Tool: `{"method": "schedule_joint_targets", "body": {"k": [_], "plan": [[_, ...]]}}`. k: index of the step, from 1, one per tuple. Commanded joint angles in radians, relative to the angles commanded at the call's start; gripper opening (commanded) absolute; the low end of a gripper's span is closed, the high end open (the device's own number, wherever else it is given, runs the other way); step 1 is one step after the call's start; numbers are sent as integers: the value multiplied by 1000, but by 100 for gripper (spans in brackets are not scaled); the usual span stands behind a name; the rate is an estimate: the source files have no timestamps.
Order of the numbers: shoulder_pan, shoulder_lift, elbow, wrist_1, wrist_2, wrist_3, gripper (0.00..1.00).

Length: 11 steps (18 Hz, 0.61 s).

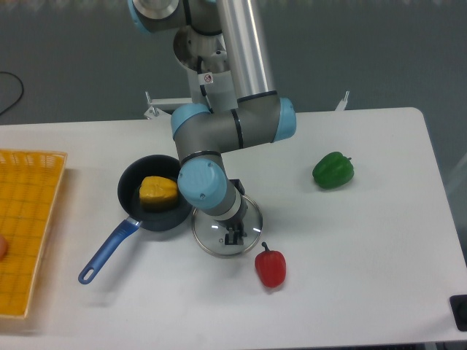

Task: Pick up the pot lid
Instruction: 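Lift the glass lid by its knob, tilting it up off the table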

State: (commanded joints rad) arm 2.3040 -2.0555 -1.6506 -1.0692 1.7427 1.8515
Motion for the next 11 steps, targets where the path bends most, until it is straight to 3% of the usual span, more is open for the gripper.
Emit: {"method": "schedule_joint_targets", "body": {"k": [7, 11], "plan": [[-3, 2, -2, 34, -66, 115, 100], [-75, -11, 1, 63, -117, 150, 100]]}}
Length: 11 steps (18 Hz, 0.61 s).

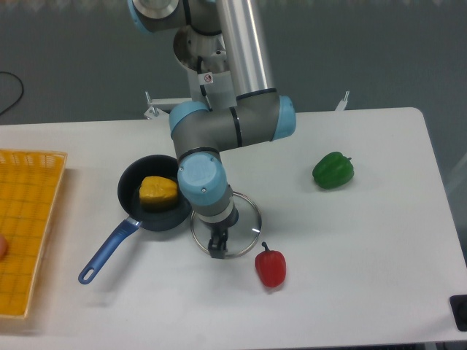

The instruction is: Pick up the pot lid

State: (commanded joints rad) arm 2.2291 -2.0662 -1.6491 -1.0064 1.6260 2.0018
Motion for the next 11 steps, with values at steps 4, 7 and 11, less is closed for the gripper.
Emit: {"method": "schedule_joint_targets", "body": {"k": [4, 7, 11], "plan": [[-17, -17, -1, 12, 2, 66, 100], [49, 23, -18, 5, -18, 153, 100], [98, 44, 9, -32, -31, 196, 100]]}}
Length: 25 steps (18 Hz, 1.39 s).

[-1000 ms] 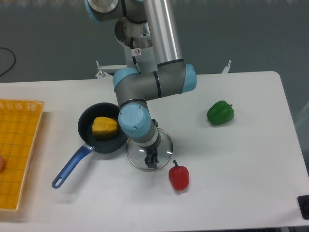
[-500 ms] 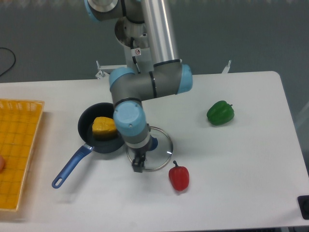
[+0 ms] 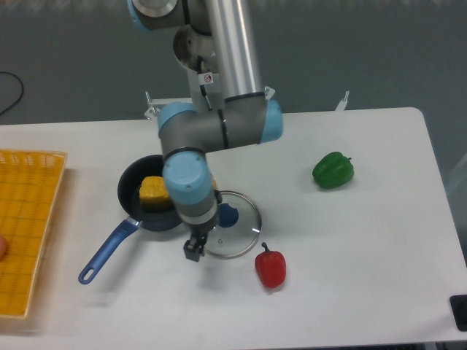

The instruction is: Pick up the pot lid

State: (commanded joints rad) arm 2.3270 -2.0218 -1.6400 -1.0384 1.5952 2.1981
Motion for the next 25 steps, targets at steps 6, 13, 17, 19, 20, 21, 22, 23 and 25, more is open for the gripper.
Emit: {"method": "schedule_joint_targets", "body": {"k": [6, 13, 17, 19, 20, 21, 22, 23, 25], "plan": [[-18, -4, 0, 0, 8, 68, 100], [-63, -57, 19, 0, 11, 159, 100], [-46, -45, -6, -3, 15, 193, 100], [-44, -28, -23, -6, 17, 216, 100], [-44, -23, -30, -8, 17, 215, 100], [-44, -23, -31, -8, 18, 218, 100], [-43, -23, -34, -9, 20, 219, 100], [-38, -17, -40, -11, 23, 227, 100], [-28, -8, -54, -9, 29, 244, 100]]}}
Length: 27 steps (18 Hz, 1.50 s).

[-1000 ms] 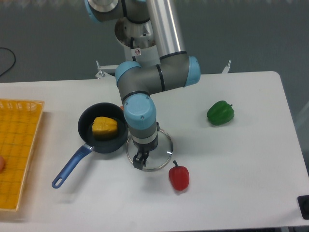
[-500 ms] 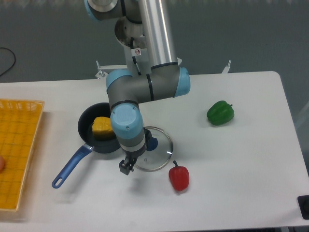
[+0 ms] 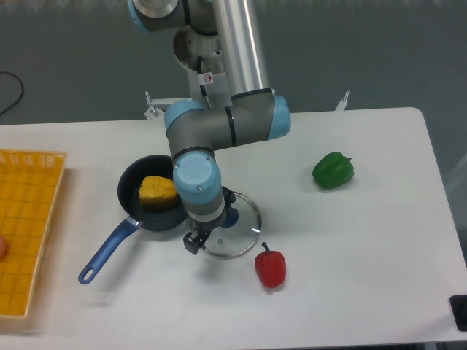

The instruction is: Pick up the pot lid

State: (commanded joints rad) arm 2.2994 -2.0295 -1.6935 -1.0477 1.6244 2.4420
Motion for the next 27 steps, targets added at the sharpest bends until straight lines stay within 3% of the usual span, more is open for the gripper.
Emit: {"method": "schedule_joint_targets", "body": {"k": [5, 13, 17, 27], "plan": [[34, 29, -55, 2, 20, 60, 100], [29, 25, -61, 11, 22, 26, 99], [26, 18, -55, 9, 22, -27, 81], [28, 12, -41, 8, 23, -46, 67]]}}
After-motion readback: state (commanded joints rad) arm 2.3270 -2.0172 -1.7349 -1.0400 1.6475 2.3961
